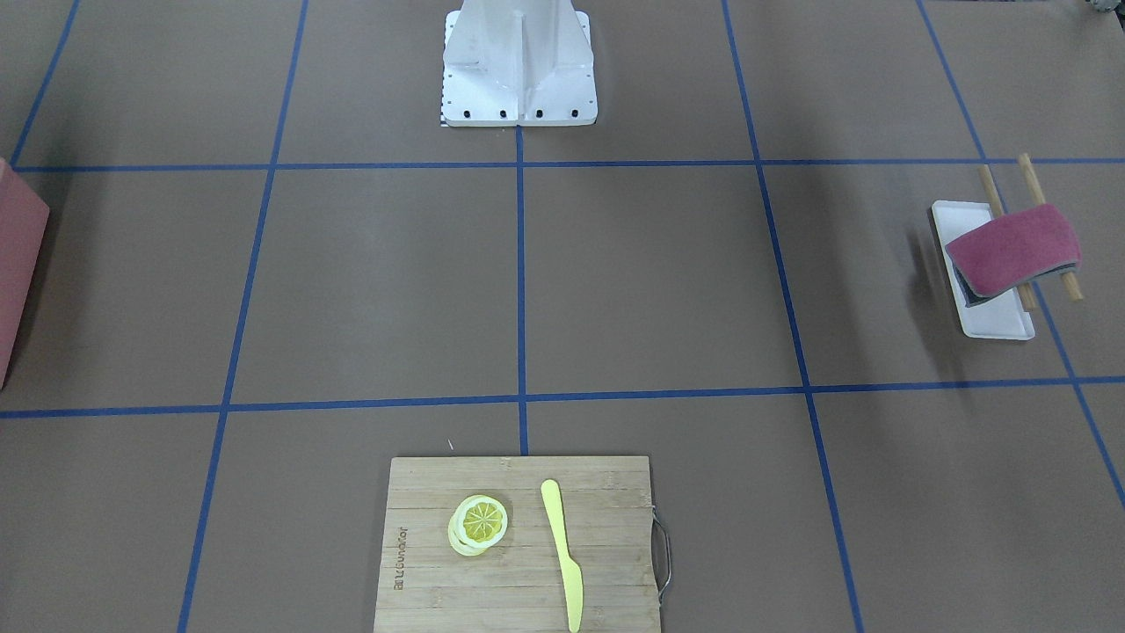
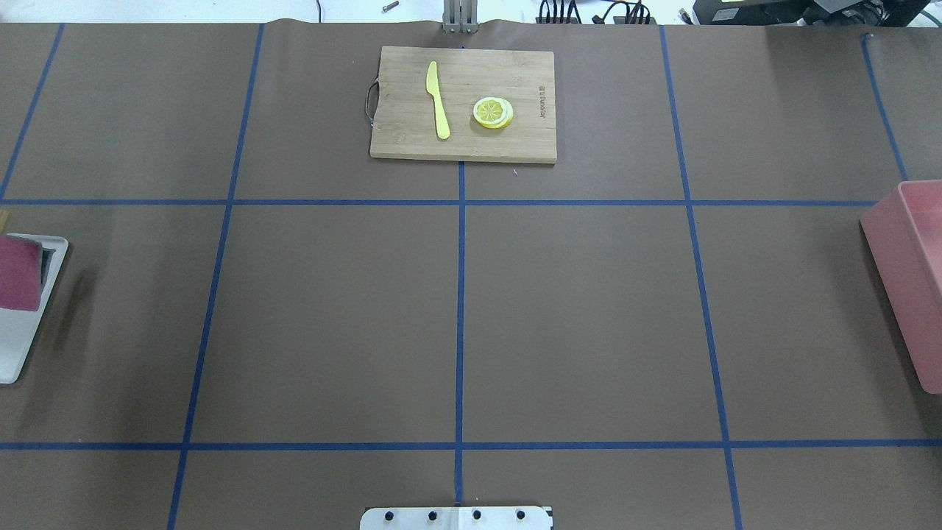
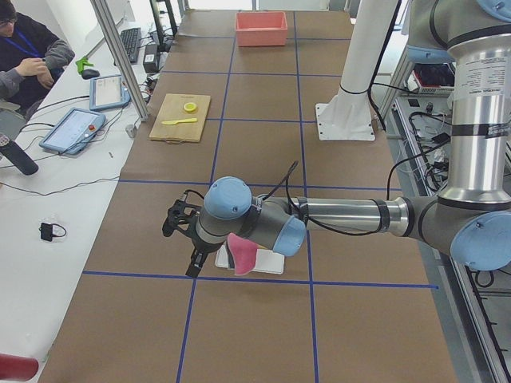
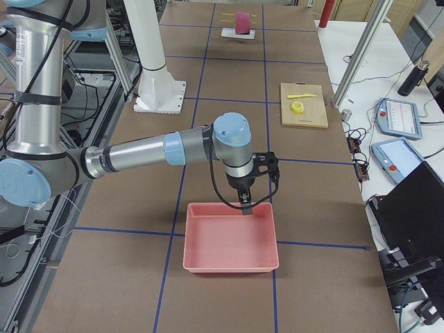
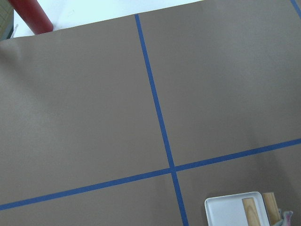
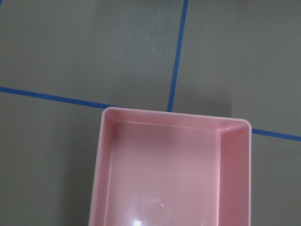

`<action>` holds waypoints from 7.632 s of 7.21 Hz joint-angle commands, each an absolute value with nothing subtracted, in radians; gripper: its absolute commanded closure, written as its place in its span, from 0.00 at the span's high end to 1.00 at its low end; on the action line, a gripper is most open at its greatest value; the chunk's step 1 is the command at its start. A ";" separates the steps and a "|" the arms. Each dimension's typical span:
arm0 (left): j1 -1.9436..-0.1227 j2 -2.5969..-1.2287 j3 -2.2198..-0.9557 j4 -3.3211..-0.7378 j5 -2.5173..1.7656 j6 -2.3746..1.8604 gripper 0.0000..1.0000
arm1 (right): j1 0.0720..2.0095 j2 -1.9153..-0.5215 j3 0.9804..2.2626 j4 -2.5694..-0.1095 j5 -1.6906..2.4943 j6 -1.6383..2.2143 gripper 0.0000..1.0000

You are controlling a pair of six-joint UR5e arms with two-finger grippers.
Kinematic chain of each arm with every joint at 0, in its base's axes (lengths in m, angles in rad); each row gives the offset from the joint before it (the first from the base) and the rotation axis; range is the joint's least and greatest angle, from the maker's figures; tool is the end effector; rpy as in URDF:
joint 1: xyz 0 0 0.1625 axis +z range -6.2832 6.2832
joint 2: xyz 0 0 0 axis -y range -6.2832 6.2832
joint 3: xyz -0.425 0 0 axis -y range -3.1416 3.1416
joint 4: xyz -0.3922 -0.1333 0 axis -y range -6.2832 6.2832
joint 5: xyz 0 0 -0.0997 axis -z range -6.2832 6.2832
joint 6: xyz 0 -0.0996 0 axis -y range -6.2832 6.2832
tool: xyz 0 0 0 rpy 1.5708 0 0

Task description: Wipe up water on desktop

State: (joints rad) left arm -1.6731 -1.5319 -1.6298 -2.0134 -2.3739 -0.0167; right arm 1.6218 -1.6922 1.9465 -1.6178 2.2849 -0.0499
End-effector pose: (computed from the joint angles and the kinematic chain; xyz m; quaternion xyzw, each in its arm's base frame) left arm -0.1119 -0.4868 0.5967 0.2271 0.3711 0.0362 0.8997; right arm 0.0905 -0.4371 0.5388 0.1143 -0.3423 -0.0356 0.9319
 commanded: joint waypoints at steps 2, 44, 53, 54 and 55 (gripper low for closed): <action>-1.574 -1.475 -1.626 -2.090 -2.438 -0.204 0.99 | 1.621 -1.693 1.948 -1.617 2.287 -0.040 1.00; -1.100 -1.915 -1.704 -2.286 -2.184 -1.413 0.00 | 1.177 -1.580 1.965 -0.857 2.201 0.687 0.99; -0.784 -2.247 -1.707 -2.062 -1.894 -1.842 0.00 | 0.315 -1.125 1.892 -1.006 1.169 0.778 0.99; -0.770 -2.246 -1.733 -2.045 -1.913 -1.842 0.00 | 0.314 -1.123 1.881 -1.008 1.166 0.776 0.99; -0.761 -2.243 -1.788 -1.989 -1.980 -1.842 0.00 | 0.314 -1.120 1.862 -1.005 1.131 0.775 0.99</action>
